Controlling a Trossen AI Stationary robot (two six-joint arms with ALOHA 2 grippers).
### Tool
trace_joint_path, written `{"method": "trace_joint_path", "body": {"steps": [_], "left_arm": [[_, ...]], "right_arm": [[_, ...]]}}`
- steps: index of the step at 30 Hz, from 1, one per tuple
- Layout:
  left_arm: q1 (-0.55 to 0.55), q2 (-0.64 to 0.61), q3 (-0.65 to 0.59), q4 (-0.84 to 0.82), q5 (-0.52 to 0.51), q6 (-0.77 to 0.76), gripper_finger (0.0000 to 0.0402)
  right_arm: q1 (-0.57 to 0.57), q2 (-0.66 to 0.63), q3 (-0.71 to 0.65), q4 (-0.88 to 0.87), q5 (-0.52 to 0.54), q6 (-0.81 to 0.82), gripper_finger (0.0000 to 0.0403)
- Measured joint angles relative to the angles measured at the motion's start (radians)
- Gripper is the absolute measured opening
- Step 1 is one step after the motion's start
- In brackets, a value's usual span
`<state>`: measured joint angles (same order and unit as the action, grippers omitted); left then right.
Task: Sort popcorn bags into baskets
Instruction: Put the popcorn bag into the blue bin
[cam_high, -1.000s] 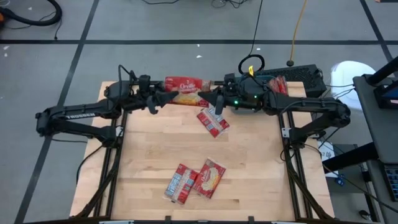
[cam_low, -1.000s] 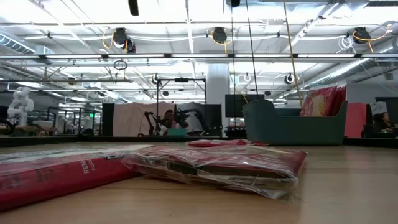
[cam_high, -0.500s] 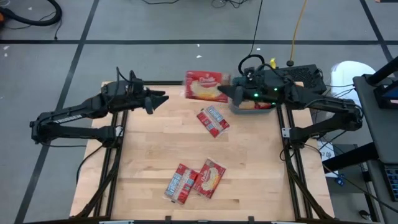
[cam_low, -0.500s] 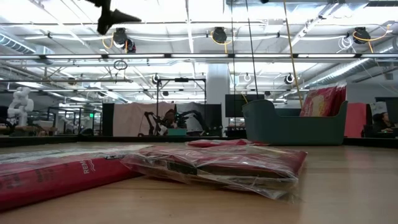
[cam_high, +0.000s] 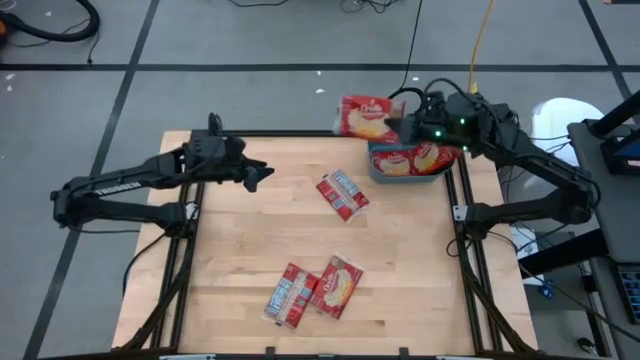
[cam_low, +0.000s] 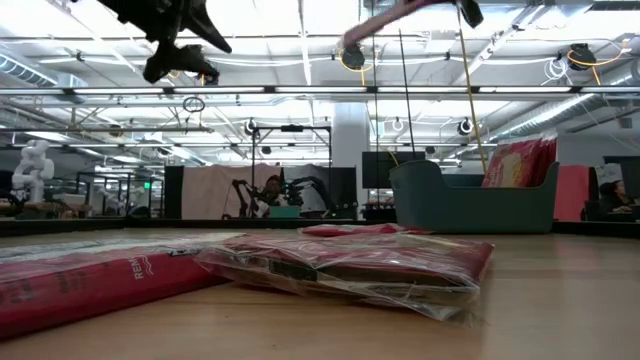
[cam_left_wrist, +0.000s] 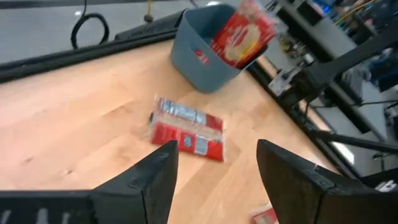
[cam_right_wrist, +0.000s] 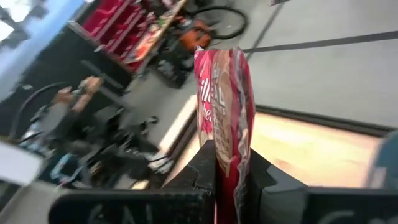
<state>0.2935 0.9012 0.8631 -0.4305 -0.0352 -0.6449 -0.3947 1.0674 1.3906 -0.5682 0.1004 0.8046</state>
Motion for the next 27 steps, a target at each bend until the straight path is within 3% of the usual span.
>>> {"method": "trace_joint_path", "body": {"steps": [5, 14, 27], "left_arm": [[-0.001, 0.043, 0.000, 0.007, 0.009, 0.004, 0.0212], [-0.002, 0.095, 0.000, 0.014, 0.009, 0.005, 0.0211], [-0.002, 0.096, 0.000, 0.013, 0.008, 0.071, 0.0211]], "right_arm": [[-0.099, 0.000, 0.050, -0.140, -0.052, -0.063, 0.0018], [-0.235, 0.003, 0.108, -0.416, -0.049, -0.154, 0.0018], [-0.320, 0.113, 0.108, -0.544, -0.050, -0.245, 0.0018]]}}
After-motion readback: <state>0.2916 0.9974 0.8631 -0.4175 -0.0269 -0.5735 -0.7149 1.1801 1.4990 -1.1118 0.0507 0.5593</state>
